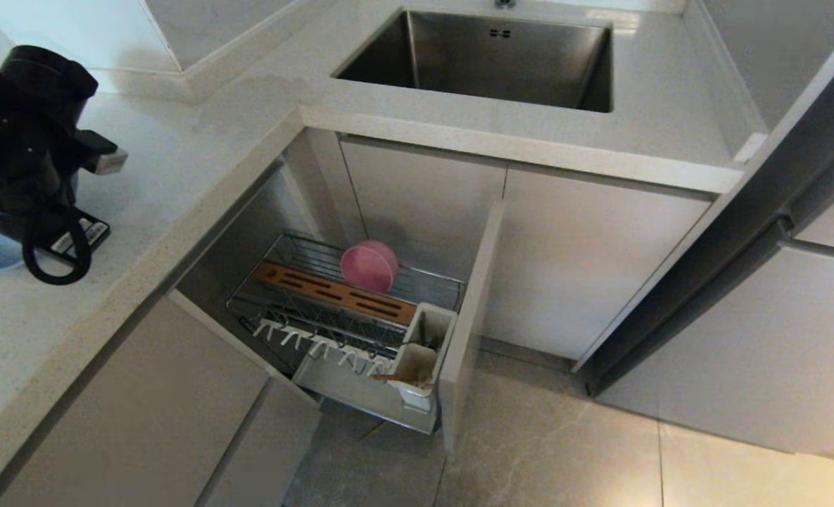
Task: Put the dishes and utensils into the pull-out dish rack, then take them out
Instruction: Take the plate out of the cupboard
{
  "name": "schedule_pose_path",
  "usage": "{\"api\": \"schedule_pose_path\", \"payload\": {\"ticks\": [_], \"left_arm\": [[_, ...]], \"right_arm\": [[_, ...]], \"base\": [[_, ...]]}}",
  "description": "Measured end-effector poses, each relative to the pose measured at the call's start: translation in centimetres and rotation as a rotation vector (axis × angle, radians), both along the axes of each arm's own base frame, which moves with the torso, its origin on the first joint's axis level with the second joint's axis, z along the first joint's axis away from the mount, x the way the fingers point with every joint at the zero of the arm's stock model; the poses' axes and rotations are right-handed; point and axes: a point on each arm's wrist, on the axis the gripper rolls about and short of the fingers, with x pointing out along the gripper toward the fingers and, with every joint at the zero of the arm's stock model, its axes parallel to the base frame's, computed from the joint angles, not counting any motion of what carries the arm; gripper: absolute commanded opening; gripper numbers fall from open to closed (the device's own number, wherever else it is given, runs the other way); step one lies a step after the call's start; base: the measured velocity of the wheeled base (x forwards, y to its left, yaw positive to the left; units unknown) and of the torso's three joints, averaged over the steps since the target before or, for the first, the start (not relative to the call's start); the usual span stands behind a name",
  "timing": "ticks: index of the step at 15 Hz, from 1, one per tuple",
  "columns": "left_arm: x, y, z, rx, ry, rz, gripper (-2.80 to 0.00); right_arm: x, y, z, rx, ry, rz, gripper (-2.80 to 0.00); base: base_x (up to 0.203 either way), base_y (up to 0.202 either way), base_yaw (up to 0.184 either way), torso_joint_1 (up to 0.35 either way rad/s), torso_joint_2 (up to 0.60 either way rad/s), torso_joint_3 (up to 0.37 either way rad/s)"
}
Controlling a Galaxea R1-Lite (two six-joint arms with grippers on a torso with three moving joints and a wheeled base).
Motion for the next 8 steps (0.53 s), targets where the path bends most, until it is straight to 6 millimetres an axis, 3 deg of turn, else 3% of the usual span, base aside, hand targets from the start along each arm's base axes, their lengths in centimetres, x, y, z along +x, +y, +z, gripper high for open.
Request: {"api": "schedule_pose_path", "payload": {"ticks": [8], "left_arm": [[0.31, -0.15, -0.25, 0.0, 0.006, -0.005, -2.8]], "right_arm": [[0.0, 0.0, 0.0, 0.0, 0.0, 0.0, -2.8]], "base": [[0.0, 0.0, 0.0, 0.0, 0.0, 0.0]]}}
